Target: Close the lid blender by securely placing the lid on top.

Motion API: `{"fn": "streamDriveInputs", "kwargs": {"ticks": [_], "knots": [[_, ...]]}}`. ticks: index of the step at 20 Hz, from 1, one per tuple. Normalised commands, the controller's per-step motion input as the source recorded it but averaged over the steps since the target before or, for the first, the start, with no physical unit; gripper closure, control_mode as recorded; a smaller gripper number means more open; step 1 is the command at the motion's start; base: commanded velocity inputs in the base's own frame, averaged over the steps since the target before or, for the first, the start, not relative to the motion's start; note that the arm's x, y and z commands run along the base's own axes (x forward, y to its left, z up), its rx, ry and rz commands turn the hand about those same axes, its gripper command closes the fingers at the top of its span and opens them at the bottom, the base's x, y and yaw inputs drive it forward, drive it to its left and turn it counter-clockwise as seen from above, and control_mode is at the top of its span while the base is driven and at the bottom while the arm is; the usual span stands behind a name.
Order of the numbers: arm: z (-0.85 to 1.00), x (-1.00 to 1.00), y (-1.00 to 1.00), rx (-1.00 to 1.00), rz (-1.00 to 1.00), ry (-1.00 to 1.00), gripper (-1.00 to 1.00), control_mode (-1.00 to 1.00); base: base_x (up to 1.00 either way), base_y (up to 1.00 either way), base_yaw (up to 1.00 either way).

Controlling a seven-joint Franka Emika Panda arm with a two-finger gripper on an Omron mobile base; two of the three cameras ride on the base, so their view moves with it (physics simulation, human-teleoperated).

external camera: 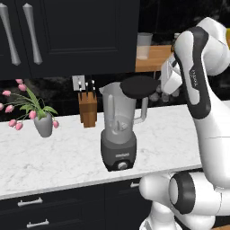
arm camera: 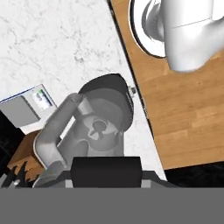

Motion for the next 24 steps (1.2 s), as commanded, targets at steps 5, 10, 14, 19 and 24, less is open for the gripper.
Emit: {"fn": "streamDriveInputs", "kwargs": {"ticks": [5,10,14,19,24], "knots": [[0.00,0.43,0.33,0.00,0.00,0.00,1.00,-1.00,0.00,0.00,0.00],[-0.05,0.51,0.29,0.00,0.05,0.00,1.00,-1.00,0.00,0.00,0.00],[-0.14,0.14,0.29,0.00,0.13,0.00,1.00,-1.00,0.00,0.00,0.00],[-0.27,0.04,0.10,0.00,0.09,0.00,1.00,-1.00,0.00,0.00,0.00],[-0.03,0.13,-0.11,0.00,0.00,0.00,1.00,-1.00,0.00,0.00,0.00]]}}
